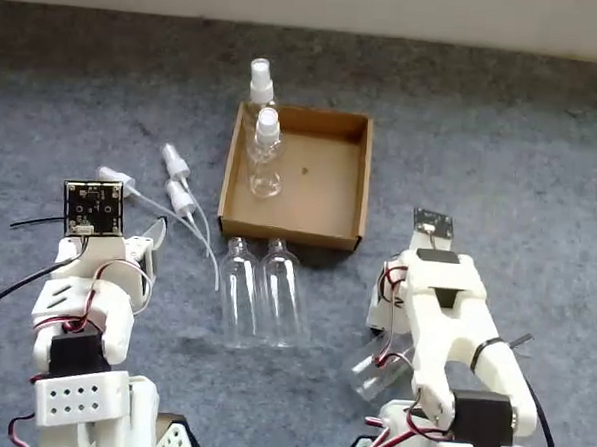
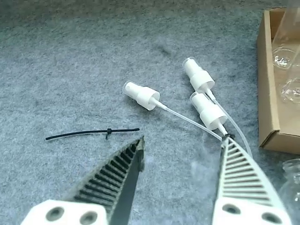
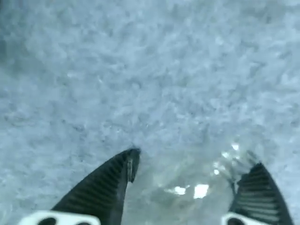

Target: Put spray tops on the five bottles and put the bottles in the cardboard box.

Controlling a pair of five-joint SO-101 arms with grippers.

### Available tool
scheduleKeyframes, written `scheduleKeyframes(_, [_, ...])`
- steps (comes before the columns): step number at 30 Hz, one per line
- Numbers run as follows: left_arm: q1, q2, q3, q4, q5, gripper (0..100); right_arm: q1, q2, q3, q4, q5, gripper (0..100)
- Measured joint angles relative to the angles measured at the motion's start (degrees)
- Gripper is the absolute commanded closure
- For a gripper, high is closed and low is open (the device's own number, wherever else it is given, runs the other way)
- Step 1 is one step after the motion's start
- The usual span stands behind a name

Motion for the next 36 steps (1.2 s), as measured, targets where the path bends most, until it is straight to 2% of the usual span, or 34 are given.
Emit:
scheduleKeyframes(2, [0.0, 0.0, 0.0, 0.0, 0.0, 76, 1.8, 1.8, -1.1, -0.6, 3.8, 85.9])
scheduleKeyframes(6, [0.1, 0.0, 0.0, 0.0, 0.0, 76, 7.0, 5.3, -6.7, -0.6, 12.6, 86.4])
scheduleKeyframes(13, [0.1, 0.0, 0.0, 0.0, 0.0, 76, 11.6, 16.4, -26.1, 3.3, 22.8, 86.3])
scheduleKeyframes(18, [0.1, 0.0, 0.0, 0.0, 0.0, 76, 12.6, 29.0, -45.4, 11.8, 24.4, 84.4])
scheduleKeyframes(23, [0.1, 0.0, 0.7, 0.0, 0.0, 76, 13.1, 37.2, -58.3, 15.9, 24.5, 73.1])
scheduleKeyframes(27, [0.1, 0.0, 0.7, 0.0, 0.0, 76, 14.1, 37.9, -62.7, 17.0, 24.5, 67.1])
scheduleKeyframes(33, [0.1, 0.0, 0.7, 0.0, 0.0, 76, 14.7, 38.0, -64.1, 23.6, 24.4, 67.0])
scheduleKeyframes(36, [0.1, 0.0, 0.7, 0.0, 0.0, 76, 14.5, 38.0, -64.4, 25.1, 19.6, 67.0])
